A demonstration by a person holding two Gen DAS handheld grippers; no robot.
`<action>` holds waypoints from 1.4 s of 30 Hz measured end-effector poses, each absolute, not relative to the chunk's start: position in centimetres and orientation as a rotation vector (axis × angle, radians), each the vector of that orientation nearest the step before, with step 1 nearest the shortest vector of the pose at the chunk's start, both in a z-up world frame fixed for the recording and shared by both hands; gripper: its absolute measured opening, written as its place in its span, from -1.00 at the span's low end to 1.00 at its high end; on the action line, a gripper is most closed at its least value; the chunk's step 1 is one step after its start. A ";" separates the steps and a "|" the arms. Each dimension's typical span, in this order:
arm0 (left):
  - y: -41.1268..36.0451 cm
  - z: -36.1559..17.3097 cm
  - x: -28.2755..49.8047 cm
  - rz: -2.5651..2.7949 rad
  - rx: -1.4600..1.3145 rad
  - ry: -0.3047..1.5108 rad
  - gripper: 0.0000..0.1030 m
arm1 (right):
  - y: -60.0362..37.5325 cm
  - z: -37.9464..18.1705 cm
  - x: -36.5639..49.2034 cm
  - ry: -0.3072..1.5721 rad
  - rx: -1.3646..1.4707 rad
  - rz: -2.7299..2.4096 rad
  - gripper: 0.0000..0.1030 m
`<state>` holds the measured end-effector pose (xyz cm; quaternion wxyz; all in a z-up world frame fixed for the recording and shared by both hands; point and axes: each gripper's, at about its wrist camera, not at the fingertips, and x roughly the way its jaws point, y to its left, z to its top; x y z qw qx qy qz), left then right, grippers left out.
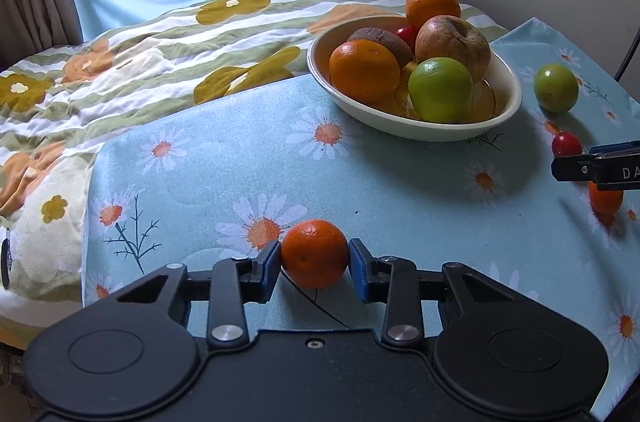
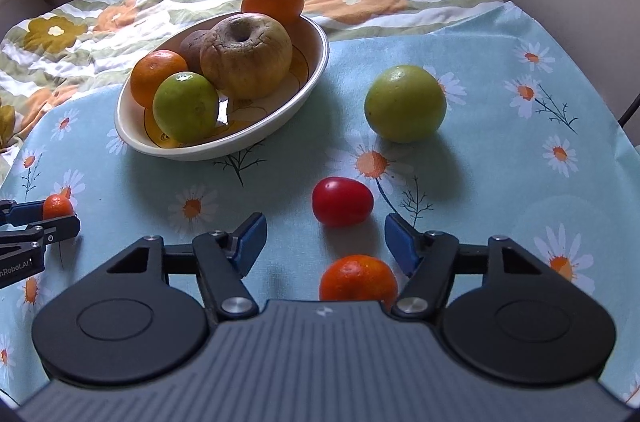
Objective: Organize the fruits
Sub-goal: 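Grasp the tangerine with the left tool while the right tool grasps the red tomato, then carry the tangerine and red tomato over the white bowl with both tools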
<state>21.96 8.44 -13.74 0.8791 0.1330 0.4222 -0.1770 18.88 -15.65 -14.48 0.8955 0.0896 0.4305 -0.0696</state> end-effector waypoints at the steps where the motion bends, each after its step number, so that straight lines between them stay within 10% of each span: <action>1: 8.5 -13.7 22.0 -0.369 0.272 0.884 -0.23 | -15.6 -14.5 19.0 0.893 0.182 -0.144 0.53; 17: 9.0 -13.6 20.6 -0.354 0.255 0.906 -0.23 | -16.1 -15.2 20.3 0.900 0.155 -0.142 -0.03; 42: 4.0 -4.3 13.8 -0.215 0.153 0.790 -0.24 | -17.2 -6.0 15.3 0.807 0.086 0.114 -0.03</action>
